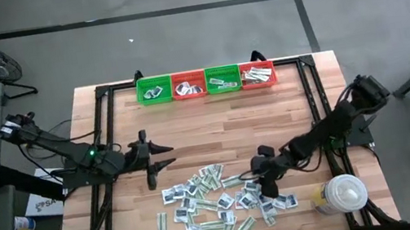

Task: Pick & Place First Aid Supplies
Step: Put the gray towelette pack in the left orange bin

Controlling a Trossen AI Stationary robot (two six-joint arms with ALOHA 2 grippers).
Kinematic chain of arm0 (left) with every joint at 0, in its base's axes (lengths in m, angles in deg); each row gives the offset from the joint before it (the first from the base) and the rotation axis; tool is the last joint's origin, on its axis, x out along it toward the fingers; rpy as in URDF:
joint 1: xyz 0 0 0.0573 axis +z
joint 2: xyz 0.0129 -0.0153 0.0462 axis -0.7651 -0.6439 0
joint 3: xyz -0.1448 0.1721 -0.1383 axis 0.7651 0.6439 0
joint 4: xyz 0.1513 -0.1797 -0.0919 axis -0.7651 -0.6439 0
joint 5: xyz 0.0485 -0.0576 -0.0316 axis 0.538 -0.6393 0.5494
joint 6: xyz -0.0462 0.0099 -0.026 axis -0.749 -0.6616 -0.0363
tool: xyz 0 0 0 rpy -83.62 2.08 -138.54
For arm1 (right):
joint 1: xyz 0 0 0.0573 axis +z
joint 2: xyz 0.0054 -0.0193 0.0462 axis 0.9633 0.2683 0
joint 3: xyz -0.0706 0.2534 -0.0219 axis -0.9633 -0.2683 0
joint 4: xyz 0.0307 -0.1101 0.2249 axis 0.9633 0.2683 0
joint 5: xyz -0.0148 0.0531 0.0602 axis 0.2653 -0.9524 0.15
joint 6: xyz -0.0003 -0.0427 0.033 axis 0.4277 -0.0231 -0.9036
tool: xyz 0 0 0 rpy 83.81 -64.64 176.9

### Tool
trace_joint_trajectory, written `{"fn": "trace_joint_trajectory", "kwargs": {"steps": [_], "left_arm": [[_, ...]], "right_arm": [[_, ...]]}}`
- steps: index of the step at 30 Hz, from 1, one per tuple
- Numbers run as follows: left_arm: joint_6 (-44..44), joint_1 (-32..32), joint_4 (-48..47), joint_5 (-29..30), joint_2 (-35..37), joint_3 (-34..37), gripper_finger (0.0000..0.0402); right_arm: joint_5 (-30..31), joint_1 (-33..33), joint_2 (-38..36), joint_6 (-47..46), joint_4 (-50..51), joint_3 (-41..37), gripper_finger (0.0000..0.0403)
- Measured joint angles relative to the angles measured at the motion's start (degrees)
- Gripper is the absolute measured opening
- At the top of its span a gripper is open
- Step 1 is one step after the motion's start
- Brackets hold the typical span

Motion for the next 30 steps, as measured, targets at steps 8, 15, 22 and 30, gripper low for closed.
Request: {"fn": "trace_joint_trajectory", "kwargs": {"steps": [8, 15, 22, 30], "left_arm": [[0.0, 0.0, -0.1, 0.5, 0.0, 0.0, 0.0161], [0.0, 0.1, -0.4, 0.8, 0.0, 0.0, 0.0161], [0.0, 0.1, -0.7, 0.8, 0.0, 0.0, 0.0161], [0.0, 0.1, -1.4, 0.8, 0.0, 0.0, 0.0161]], "right_arm": [[5.3, 1.9, 4.4, -2.5, -0.5, 0.2, 0.0149], [12.5, 1.6, 6.4, -4.3, 6.0, 0.7, 0.0149], [18.7, -0.1, 6.5, -3.1, 10.5, 0.5, 0.0149], [17.5, -2.0, 6.5, -1.4, 10.8, 0.5, 0.0109]]}}
